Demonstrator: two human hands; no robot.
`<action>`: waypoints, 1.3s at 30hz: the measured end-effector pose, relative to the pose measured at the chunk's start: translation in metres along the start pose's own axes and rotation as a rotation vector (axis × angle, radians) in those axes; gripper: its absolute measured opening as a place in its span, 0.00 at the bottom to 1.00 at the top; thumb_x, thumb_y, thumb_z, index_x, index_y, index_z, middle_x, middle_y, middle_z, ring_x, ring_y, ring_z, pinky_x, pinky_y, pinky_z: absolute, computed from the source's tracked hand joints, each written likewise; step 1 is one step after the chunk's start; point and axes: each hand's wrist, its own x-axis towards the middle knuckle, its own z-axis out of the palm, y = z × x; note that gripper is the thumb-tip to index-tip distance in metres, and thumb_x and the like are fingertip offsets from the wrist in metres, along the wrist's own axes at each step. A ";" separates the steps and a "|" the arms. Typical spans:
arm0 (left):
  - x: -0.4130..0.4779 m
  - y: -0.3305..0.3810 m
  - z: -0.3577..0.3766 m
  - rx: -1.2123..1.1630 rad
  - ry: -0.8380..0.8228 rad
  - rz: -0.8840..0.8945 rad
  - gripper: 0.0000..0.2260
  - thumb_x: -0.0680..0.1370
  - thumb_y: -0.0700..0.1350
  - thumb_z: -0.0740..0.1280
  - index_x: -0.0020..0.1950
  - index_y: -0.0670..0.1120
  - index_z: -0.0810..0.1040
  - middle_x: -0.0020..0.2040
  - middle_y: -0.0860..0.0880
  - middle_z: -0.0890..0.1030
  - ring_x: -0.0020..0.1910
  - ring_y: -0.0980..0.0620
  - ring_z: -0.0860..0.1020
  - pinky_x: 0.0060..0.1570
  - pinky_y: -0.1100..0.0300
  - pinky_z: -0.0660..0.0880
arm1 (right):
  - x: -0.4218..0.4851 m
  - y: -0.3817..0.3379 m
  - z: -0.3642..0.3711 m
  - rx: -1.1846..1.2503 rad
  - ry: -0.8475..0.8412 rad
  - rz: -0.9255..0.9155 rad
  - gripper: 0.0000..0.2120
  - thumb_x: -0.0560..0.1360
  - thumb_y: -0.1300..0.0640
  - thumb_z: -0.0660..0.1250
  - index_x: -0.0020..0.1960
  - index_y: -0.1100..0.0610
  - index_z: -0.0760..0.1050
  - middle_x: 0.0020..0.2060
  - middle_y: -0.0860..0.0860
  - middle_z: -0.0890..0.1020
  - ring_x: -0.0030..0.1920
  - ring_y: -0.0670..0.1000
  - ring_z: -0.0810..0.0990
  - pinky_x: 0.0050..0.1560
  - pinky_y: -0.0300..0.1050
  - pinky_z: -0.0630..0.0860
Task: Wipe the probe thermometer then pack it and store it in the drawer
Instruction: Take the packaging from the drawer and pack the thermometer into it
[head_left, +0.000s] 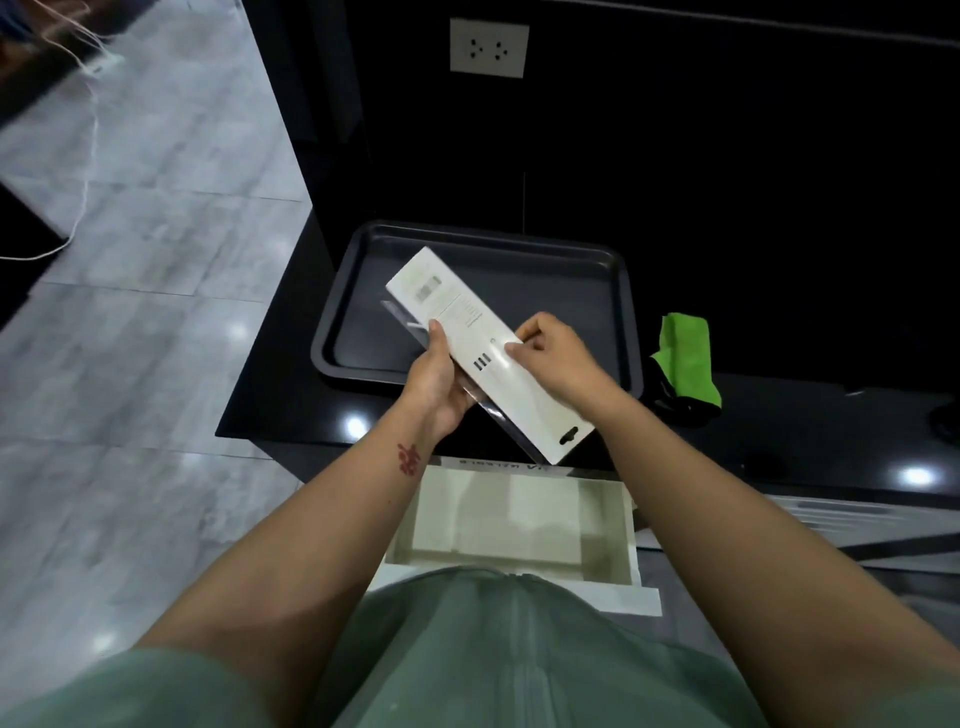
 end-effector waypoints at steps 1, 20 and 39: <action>0.003 0.000 0.000 -0.009 0.008 -0.006 0.23 0.82 0.59 0.52 0.53 0.42 0.75 0.50 0.42 0.84 0.46 0.44 0.83 0.41 0.52 0.81 | 0.004 0.000 -0.005 0.036 0.020 0.016 0.05 0.77 0.55 0.67 0.48 0.54 0.71 0.42 0.52 0.81 0.42 0.50 0.79 0.45 0.50 0.75; 0.028 0.000 -0.013 -0.068 0.014 -0.022 0.09 0.82 0.48 0.61 0.50 0.42 0.75 0.42 0.46 0.84 0.37 0.47 0.85 0.33 0.56 0.82 | 0.025 0.083 -0.028 -0.917 0.404 -0.033 0.17 0.75 0.54 0.66 0.58 0.64 0.73 0.55 0.62 0.76 0.55 0.64 0.73 0.51 0.56 0.68; 0.031 0.016 -0.033 -0.064 0.061 0.058 0.08 0.83 0.45 0.59 0.62 0.48 0.72 0.53 0.42 0.84 0.46 0.44 0.85 0.43 0.49 0.82 | 0.060 0.040 -0.002 -0.777 0.128 -0.170 0.16 0.78 0.46 0.64 0.63 0.52 0.76 0.62 0.52 0.73 0.64 0.56 0.68 0.60 0.51 0.61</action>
